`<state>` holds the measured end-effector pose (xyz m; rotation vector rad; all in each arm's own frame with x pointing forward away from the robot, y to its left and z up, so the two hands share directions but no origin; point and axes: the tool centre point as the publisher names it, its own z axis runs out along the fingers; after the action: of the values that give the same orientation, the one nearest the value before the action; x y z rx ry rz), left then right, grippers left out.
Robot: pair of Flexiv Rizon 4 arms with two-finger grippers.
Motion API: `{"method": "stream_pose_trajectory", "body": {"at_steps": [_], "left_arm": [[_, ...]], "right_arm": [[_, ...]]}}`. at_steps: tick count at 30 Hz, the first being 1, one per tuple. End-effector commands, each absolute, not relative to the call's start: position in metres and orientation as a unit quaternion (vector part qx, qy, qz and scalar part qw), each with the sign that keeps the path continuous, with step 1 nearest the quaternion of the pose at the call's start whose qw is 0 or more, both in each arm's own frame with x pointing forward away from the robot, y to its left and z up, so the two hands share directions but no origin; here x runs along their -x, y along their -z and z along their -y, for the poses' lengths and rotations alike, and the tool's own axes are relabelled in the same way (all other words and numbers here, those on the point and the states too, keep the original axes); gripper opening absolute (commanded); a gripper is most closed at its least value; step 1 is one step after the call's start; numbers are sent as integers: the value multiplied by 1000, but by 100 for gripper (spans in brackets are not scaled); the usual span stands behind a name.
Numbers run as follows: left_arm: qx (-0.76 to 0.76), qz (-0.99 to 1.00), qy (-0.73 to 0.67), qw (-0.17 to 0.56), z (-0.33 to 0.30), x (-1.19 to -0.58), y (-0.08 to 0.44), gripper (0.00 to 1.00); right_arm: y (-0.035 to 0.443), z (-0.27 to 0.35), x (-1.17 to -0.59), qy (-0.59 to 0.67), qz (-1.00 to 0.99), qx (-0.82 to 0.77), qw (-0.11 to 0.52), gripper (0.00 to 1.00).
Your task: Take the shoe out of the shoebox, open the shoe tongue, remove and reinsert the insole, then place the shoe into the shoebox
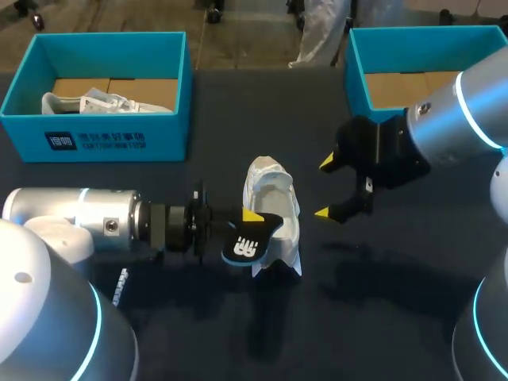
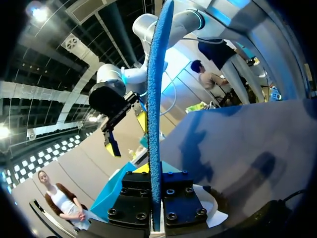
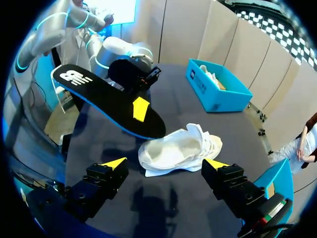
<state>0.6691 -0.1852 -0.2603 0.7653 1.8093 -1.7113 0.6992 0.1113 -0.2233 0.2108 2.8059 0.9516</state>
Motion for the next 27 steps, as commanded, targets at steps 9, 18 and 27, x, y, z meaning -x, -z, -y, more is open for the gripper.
{"method": "stream_pose_trajectory", "body": {"at_steps": [9,18,27], "left_arm": [[-292,-666,629,273,188,-667,261,0],[-295,-668,627,272,187,-669,263,0],[-300,-666,628,269,195,-674,263,0]], "right_arm": [[248,-98,-697,-250,-959,-1,135,100],[274,-98,-702,-245,-960,14,136,100],[295,-109,-715,-247,-960,33,127,100]]}}
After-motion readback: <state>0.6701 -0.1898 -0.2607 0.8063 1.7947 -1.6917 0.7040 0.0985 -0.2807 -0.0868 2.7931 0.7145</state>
